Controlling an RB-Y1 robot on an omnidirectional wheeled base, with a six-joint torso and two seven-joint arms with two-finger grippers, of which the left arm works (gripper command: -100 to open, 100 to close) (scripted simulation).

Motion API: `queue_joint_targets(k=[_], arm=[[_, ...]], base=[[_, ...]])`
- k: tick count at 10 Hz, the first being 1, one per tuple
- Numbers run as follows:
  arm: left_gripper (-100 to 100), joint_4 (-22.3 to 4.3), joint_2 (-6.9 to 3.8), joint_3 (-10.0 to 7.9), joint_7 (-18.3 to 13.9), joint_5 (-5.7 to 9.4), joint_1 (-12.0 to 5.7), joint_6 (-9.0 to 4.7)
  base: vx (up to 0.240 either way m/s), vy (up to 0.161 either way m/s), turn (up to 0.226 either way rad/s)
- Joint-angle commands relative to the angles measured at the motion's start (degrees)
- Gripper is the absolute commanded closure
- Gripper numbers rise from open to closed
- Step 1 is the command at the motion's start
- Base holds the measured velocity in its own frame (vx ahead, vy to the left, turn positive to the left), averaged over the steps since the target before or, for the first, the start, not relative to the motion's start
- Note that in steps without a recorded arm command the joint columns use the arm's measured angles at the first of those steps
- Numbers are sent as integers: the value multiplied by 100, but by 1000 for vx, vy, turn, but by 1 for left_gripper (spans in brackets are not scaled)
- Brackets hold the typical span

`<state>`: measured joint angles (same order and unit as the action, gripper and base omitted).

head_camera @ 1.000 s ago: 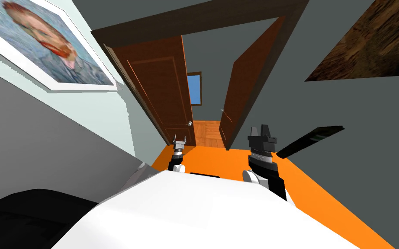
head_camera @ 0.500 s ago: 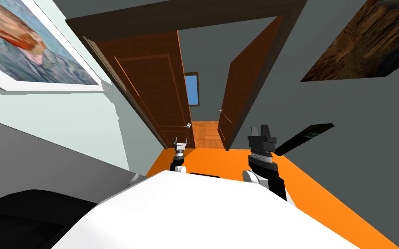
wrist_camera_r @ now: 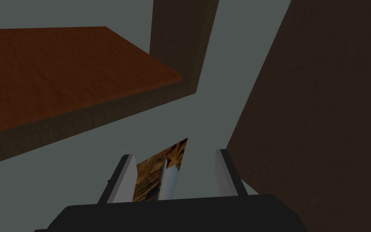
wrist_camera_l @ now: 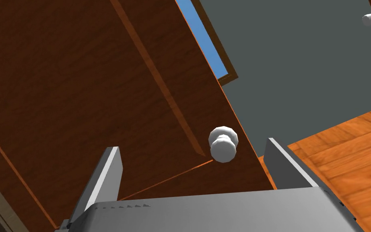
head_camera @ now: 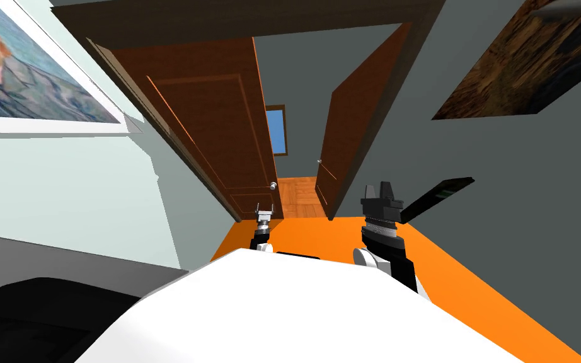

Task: Push the door open

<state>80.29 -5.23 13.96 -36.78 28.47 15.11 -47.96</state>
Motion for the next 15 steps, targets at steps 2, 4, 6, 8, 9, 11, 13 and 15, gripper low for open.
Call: queue_joint_targets(k=[2, 4, 6, 8, 9, 11, 13, 15], arm=[[-100, -276, 43, 84, -214, 204, -57, -84], [-100, -467, 72, 131, -347, 332, -107, -140], [-100, -754, 114, 200, -545, 523, -181, -223], [-100, -932, 148, 243, -668, 642, -228, -275], [-100, -1105, 184, 284, -787, 758, -273, -326], [-100, -1277, 220, 326, -907, 873, -318, -376], [-100, -1510, 281, 382, -1068, 1029, -378, -444], [-100, -1658, 323, 418, -1171, 1128, -417, -487]], base=[[98, 108, -115], [72, 87, -71], [100, 90, -152], [87, 85, -64], [86, 99, -126], [75, 98, -103], [83, 101, -97], [83, 75, -60]])
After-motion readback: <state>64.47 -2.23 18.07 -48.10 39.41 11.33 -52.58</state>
